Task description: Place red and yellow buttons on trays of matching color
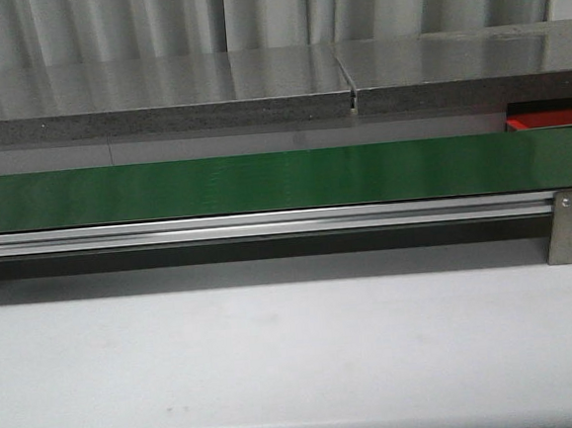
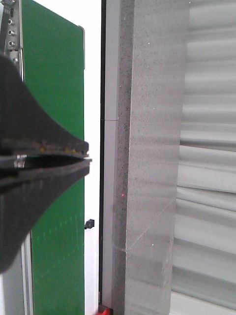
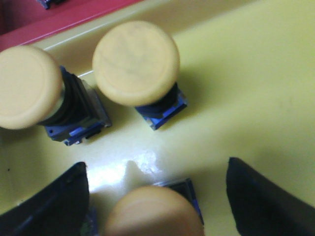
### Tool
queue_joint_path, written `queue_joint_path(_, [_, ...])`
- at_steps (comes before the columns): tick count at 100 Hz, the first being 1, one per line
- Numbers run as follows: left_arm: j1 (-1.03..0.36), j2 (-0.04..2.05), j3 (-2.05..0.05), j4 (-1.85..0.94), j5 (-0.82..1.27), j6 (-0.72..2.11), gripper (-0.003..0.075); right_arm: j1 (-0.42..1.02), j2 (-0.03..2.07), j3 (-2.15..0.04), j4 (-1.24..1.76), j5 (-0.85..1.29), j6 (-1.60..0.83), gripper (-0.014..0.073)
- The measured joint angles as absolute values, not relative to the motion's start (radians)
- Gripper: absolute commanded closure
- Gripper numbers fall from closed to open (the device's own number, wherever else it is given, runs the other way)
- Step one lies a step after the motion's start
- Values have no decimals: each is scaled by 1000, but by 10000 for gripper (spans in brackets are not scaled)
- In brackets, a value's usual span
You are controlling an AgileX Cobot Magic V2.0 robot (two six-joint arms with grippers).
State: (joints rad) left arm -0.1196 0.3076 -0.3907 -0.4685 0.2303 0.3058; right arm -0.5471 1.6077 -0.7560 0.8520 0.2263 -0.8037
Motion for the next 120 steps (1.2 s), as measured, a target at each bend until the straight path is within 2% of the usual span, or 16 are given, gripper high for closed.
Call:
queue_joint_path(22, [-120, 308, -391, -469, 230, 306, 741, -547, 1528, -776, 852, 262, -804, 8])
queue_joint_path(51, [-120, 308, -391, -469, 230, 306, 741, -515, 1285, -807, 852, 309, -808, 8])
queue_joint_path(104, [-120, 308, -391, -469, 230, 306, 741, -29, 971, -780, 810, 324, -884, 11])
queue_joint_path(111, [-120, 308, -391, -469, 230, 306, 741, 16, 933, -753, 798, 325, -886, 54])
queue_joint_path(120, [-120, 308, -391, -469, 230, 306, 741, 61, 883, -721, 787, 325, -889, 228])
